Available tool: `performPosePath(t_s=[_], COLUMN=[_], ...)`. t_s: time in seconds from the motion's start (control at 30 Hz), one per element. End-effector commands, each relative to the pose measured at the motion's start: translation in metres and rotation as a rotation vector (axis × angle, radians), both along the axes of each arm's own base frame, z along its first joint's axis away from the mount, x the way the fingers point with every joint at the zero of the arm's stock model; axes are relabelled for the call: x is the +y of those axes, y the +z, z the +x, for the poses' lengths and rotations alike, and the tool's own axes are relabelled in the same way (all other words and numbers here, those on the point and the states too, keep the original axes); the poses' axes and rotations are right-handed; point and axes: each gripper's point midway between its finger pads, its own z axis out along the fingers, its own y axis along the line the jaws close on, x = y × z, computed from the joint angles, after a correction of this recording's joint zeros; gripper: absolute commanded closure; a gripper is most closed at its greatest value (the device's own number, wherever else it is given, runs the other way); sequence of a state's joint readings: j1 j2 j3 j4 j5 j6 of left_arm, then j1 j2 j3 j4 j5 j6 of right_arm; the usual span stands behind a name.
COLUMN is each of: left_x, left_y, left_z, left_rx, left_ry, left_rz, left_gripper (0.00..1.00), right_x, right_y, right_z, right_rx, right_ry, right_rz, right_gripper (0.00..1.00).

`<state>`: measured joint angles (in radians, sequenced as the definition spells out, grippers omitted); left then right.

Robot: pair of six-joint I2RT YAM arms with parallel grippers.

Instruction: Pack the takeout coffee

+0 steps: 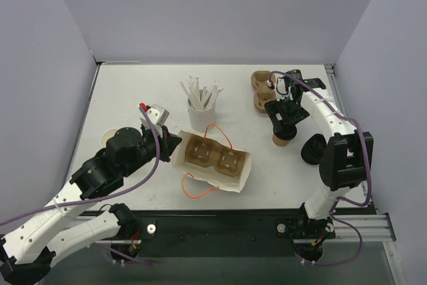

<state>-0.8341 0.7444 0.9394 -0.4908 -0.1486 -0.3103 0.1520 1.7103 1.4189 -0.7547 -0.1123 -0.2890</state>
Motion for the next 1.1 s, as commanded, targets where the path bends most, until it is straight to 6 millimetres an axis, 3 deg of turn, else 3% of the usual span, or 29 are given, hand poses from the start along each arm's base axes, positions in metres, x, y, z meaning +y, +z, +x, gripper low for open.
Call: performPosePath(t_s=[0.0,0.9,1.07], left_x=[-0.002,0.002,0.001], left_y=[0.016,0.016,0.016], left_z=[0.002,0.004,0.005], left_rx=[-0.041,-0.045,-0.046], left_ry=[-0.003,0.011,0.010], left_rz=[-0.049,-0.045,-0.041], left_gripper=[1.00,1.00,1.00], right_x=[-0.004,0.000,-0.005], right_y=[0.018,-0.021,-0.024], right_z=[0.001,-0.019,-0.019], right_rx=[-0.018,0.115,0.119], right_ry=[-0.010,-0.019,-0.035], right_rz=[-0.017,0.031,0.007], right_gripper=[0.20,0.20,0.25])
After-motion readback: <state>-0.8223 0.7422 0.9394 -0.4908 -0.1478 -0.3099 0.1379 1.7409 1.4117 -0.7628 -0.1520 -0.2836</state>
